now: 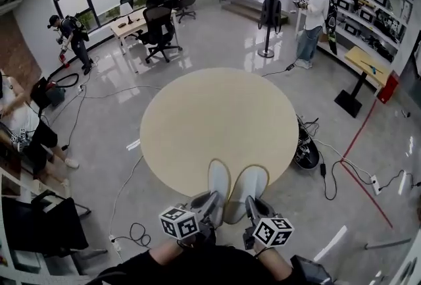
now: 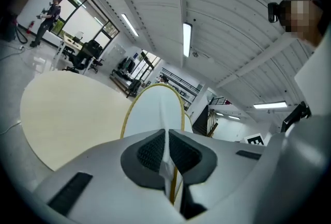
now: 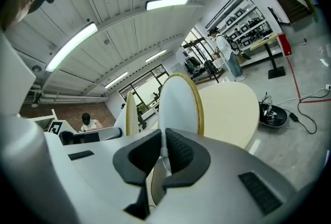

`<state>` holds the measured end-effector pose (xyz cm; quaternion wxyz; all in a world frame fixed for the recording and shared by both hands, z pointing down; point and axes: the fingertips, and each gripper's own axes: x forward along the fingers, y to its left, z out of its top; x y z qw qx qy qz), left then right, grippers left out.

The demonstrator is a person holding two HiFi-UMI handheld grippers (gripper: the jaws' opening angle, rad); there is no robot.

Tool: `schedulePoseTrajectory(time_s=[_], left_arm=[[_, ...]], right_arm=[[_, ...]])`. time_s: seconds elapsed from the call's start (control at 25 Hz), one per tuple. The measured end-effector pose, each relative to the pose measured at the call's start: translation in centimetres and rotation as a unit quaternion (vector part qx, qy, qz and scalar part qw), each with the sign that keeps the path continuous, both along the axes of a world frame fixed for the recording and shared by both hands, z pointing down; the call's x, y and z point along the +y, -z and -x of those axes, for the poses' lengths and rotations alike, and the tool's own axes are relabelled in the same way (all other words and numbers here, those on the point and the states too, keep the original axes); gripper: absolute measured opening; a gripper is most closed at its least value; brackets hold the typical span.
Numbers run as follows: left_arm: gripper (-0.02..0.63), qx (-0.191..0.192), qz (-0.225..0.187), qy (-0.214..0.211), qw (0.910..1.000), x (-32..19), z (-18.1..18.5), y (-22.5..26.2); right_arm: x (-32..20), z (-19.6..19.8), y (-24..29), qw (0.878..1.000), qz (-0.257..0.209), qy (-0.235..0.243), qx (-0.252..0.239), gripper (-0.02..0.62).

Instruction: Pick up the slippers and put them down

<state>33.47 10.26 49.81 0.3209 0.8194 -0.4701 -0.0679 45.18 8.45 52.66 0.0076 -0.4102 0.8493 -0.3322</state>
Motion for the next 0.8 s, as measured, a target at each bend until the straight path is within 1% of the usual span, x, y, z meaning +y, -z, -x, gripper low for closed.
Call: schedulePoseTrajectory(time_s=[0.2,0.44,0.64,0.8], left_arm=[[0.029,0.009,-0.002,0.032,0.9995,2.5,3.8,-0.2],[0.029,0.032,-0.003,0.055,0.9980,3.8,8.5,-0.4],[0.029,0.048,-0.001,0.080,0.9957,5.1,14.9,-0.4],[0.029,0.060,0.004,0.098,0.9934,5.5,21.3,-0.9]], right_arm=[[1.7,4.2,-0.3,0.999,-0.005,0.036,-0.006,0.029],[2.2,8.9,-0.1,0.998,-0.014,0.056,0.006,0.029],[2.7,15.3,0.0,0.997,-0.010,0.080,0.017,0.029],[2.5,21.6,0.0,0.995,-0.004,0.094,0.022,0.029]])
